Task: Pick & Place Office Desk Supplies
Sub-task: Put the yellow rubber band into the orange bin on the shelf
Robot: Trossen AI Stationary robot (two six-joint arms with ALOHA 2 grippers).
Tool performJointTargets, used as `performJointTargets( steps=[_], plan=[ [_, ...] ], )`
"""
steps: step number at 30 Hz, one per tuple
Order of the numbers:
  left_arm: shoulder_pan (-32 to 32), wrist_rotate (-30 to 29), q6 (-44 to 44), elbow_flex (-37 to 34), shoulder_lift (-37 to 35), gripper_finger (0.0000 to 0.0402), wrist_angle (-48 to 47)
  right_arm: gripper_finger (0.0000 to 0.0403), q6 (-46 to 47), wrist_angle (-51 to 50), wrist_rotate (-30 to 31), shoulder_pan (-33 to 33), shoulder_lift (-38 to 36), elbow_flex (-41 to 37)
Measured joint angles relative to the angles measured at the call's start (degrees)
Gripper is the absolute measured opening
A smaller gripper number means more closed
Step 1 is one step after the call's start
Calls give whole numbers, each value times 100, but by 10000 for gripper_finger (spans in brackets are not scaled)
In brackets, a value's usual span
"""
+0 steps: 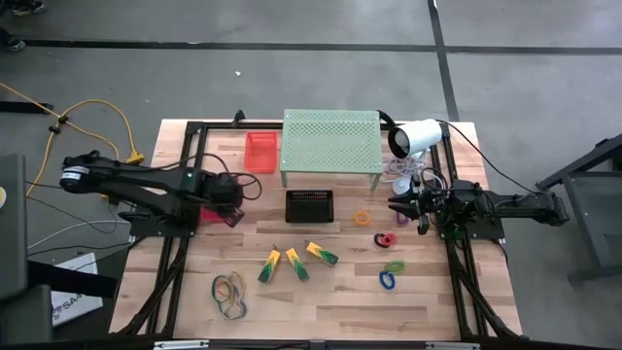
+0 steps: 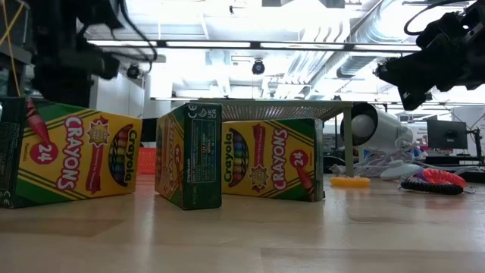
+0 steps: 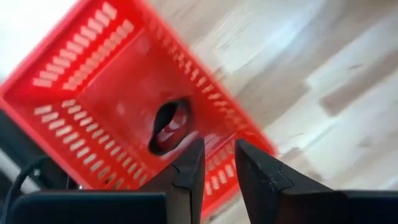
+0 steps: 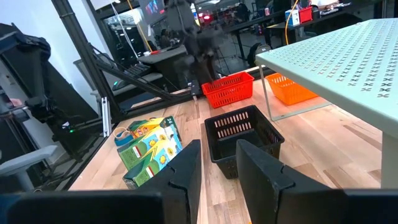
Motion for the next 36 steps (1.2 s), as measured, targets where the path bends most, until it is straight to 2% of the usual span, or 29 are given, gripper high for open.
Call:
performJointTargets(
  steps=[6,14,22,36],
  plan=[
    [-26,282,145,60,-629,83,-20,90,0,-2,0,0,1,-1],
    [-490,397,604,58,-728,83,100,90,0,-2,0,0,1,-2],
    [-1537,978,1202,58,-379,83,964,90,0,-1,0,0,0,-1],
    [-3662,1002,1462,55,605,83,1533,90,0,-1,0,0,1,-2]
  ],
)
